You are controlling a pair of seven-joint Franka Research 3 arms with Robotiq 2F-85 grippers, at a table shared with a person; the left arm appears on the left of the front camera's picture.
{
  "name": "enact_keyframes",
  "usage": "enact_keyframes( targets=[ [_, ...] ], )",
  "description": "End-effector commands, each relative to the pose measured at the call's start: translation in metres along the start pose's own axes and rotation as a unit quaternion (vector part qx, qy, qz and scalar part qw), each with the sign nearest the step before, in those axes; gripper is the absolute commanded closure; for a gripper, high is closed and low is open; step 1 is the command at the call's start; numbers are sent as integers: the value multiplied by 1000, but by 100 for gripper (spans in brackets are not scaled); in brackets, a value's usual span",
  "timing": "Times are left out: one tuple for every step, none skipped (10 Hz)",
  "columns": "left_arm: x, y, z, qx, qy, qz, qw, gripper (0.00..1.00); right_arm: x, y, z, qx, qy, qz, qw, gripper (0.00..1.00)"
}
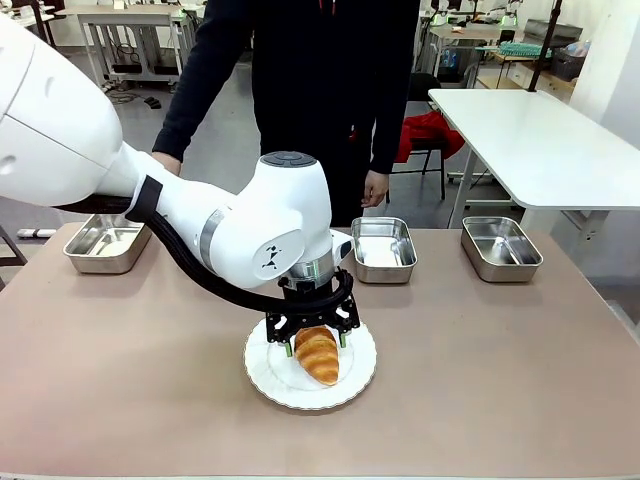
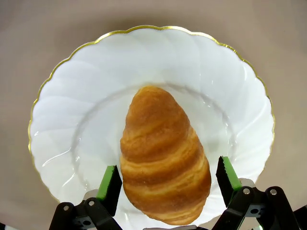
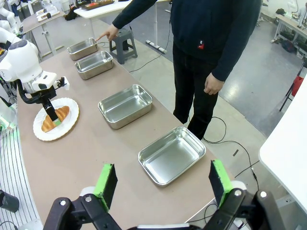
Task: Place the bread in the container.
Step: Place the Butter Roll into the Airtight Container indicated by the human.
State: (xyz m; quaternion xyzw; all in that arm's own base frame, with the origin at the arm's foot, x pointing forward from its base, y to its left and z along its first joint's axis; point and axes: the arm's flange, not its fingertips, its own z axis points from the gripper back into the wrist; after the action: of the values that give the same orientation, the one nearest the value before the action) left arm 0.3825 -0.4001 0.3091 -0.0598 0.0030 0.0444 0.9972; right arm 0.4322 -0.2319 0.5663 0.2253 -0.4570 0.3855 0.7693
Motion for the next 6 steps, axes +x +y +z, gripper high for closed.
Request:
enact_keyframes(
  targets=[
    [3, -8, 0, 12, -9, 3, 1000, 19, 2, 1, 1, 1, -2, 2, 1000, 0],
    [3, -8, -1, 18, -9, 2, 1000, 19, 2, 1, 1, 1, -2, 2, 1000, 0],
    [3, -7, -1, 20, -10, 6, 1000, 39, 2, 1, 1, 1, -2, 2, 1000, 0],
    [3, -8, -1, 23, -11, 6, 1000, 25, 2, 1, 1, 1, -2, 2, 1000, 0],
    [3, -8, 0, 28, -17, 9, 999, 58, 2, 1, 1, 1, -2, 2, 1000, 0],
    [6, -11, -1, 28, -23, 15, 999, 44, 2, 1, 1, 1, -2, 2, 1000, 0]
  ],
)
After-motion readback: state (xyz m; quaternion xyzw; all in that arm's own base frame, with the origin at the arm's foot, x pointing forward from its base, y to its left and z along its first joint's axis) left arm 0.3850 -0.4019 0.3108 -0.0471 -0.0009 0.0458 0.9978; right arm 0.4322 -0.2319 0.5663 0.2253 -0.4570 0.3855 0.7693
